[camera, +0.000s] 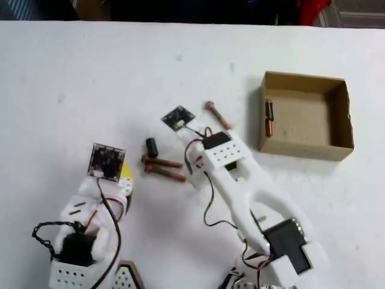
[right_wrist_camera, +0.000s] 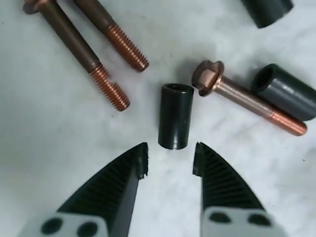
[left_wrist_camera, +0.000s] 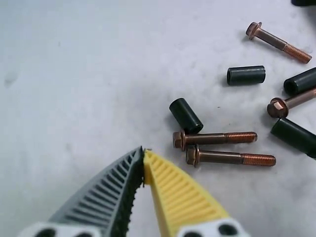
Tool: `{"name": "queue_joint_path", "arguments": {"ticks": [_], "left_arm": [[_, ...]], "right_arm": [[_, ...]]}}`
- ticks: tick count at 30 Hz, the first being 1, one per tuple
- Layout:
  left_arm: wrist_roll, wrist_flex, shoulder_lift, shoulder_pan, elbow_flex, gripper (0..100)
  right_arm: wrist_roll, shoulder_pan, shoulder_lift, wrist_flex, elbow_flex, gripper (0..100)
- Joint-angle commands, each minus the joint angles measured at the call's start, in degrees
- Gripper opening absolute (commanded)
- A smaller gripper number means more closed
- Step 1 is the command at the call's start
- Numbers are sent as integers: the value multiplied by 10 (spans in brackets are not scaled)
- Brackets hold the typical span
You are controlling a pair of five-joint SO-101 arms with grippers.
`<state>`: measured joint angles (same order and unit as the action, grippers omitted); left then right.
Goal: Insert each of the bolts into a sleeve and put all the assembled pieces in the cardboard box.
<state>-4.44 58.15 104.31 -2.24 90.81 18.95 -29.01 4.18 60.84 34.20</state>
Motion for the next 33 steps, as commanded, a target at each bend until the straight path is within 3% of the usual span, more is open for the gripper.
{"name": "queue_joint_path", "arguments": {"ticks": [1, 17, 23, 33], "left_arm": [[-6, -4, 4, 4, -8, 23], [-6, -5, 4, 4, -6, 23], [-6, -5, 4, 4, -5, 23], [-6, -5, 4, 4, -5, 23]], "right_arm": [[-4, -6, -10, -22, -14, 131], [27, -4, -84, -82, -15, 130], [33, -7, -88, -102, -15, 28], [33, -2, -51, -77, -14, 16]]}}
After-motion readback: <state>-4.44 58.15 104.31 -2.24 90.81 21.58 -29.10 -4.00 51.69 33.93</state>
